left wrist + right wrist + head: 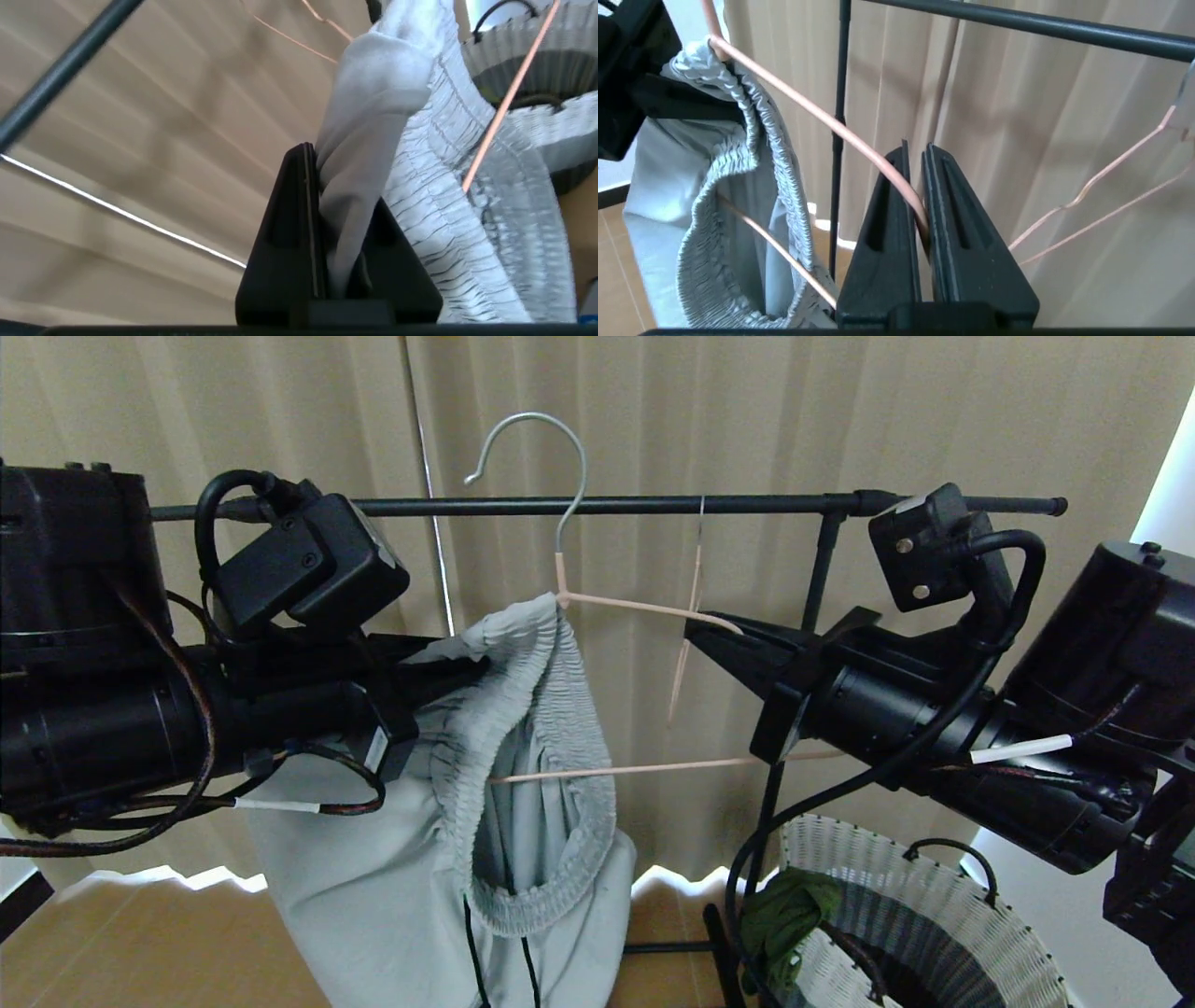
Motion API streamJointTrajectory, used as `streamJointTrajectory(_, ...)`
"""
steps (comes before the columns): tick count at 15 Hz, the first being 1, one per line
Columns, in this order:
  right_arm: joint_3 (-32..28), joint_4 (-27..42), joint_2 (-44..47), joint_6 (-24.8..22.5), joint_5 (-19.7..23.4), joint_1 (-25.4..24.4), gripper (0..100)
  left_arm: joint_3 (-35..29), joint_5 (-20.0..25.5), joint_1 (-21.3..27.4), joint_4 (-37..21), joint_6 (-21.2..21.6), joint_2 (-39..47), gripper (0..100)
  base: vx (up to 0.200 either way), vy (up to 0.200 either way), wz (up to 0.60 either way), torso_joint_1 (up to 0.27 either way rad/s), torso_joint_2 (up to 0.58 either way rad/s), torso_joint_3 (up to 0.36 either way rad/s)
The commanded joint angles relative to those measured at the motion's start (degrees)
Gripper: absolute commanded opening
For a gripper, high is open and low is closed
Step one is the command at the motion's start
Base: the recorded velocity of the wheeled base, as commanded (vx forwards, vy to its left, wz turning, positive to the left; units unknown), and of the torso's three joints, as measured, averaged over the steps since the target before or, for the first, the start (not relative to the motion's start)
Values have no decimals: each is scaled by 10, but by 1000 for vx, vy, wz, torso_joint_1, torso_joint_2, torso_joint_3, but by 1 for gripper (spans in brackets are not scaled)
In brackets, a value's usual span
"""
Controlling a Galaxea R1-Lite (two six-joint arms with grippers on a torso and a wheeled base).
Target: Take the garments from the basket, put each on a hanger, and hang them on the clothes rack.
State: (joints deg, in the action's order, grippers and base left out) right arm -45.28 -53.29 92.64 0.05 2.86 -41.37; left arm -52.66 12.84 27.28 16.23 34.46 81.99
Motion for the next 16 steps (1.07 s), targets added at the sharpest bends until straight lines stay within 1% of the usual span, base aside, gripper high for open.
streamJointTrajectory(1, 1, -1, 1, 0, -1, 0, 100, -1, -2, 0, 0, -9, -1, 0, 0, 0, 0, 0, 0, 0)
streamJointTrajectory(3, 1, -2, 2, 0, -2, 2, 100, -2, -11, -2, 0, -15, -1, 0, 0, 0, 0, 0, 0, 0)
streamJointTrajectory(5, -1, -3, -1, -2, -2, 28, 100, -1, -62, -9, 0, -25, 0, 0, 0, 0, 0, 0, 0, 0)
streamJointTrajectory(6, -3, -2, -1, -3, -2, 47, 100, 1, -79, -12, 0, -38, -3, 0, 0, 0, 0, 0, 0, 0)
streamJointTrajectory(8, -6, -2, 5, -9, -1, 97, 100, 15, -80, -17, 0, -69, -23, 0, 0, 0, 0, 0, 0, 0)
streamJointTrajectory(10, -7, -2, 18, -8, -1, 130, 100, 38, -78, -17, 0, -98, -47, 0, 0, 0, 0, 0, 0, 0)
streamJointTrajectory(13, 4, 1, 13, -10, -1, 131, 100, 38, -84, -28, -1, -115, -65, 0, 0, 0, 0, 0, 0, 0)
streamJointTrajectory(15, 5, 1, 13, -10, -1, 117, 100, 40, -98, -35, -2, -139, -76, 0, 0, 0, 0, 0, 0, 0)
streamJointTrajectory(16, 1, 1, 13, -10, -1, 107, 100, 41, -145, -35, -3, -155, -76, 0, 0, 0, 0, 0, 0, 0)
